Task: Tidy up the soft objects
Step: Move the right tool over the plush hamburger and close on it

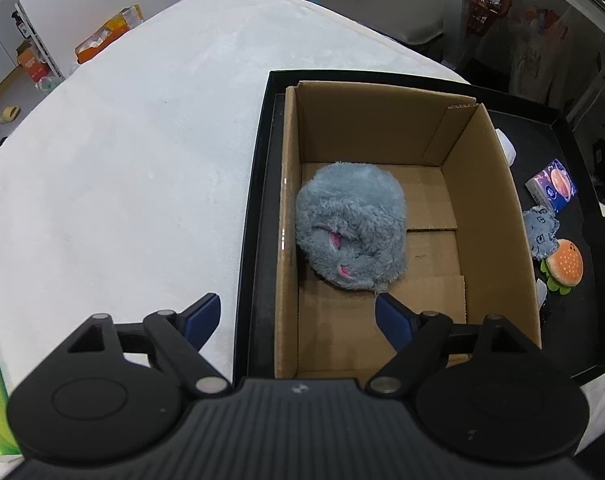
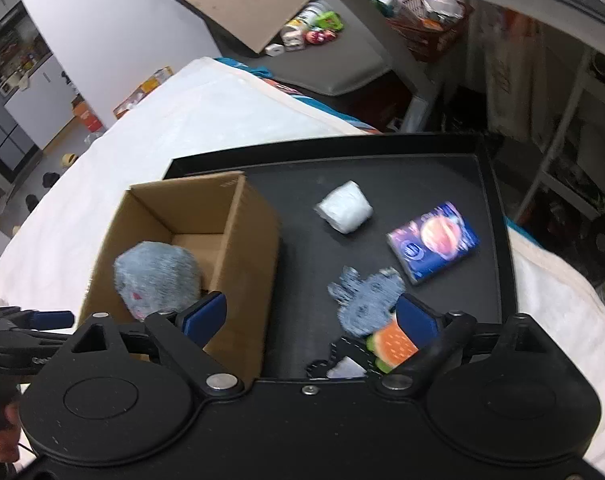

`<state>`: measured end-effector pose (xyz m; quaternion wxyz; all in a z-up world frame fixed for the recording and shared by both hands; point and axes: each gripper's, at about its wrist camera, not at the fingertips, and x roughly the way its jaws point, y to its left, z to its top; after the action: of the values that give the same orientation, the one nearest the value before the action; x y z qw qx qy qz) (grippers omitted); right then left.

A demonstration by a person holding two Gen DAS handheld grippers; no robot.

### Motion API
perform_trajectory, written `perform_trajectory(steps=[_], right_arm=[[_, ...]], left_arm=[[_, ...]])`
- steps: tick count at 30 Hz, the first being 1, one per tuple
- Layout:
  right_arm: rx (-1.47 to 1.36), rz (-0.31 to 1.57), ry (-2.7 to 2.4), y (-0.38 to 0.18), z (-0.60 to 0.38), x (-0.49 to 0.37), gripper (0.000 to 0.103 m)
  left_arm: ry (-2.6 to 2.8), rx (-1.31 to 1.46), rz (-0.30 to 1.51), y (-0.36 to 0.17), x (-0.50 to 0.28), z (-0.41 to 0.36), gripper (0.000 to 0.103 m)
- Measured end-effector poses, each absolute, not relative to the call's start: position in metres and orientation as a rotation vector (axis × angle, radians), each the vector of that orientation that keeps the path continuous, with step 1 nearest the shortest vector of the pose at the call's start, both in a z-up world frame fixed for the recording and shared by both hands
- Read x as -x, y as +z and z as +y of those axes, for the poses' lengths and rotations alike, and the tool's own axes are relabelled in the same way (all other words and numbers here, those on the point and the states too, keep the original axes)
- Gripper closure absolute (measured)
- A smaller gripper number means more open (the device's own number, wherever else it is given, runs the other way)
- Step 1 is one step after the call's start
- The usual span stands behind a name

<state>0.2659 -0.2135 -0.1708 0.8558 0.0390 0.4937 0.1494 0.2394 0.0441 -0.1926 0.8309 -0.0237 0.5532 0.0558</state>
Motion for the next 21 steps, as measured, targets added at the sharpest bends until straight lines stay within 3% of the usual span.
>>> perform_trajectory(steps=[21], right_arm=[[-0.158,1.123,0.263,-0.23,-0.264,-0.26,0.008]], left_arm=[[0.118,-0.056,1.209,-0.195,-0.244,0.019,0.019]])
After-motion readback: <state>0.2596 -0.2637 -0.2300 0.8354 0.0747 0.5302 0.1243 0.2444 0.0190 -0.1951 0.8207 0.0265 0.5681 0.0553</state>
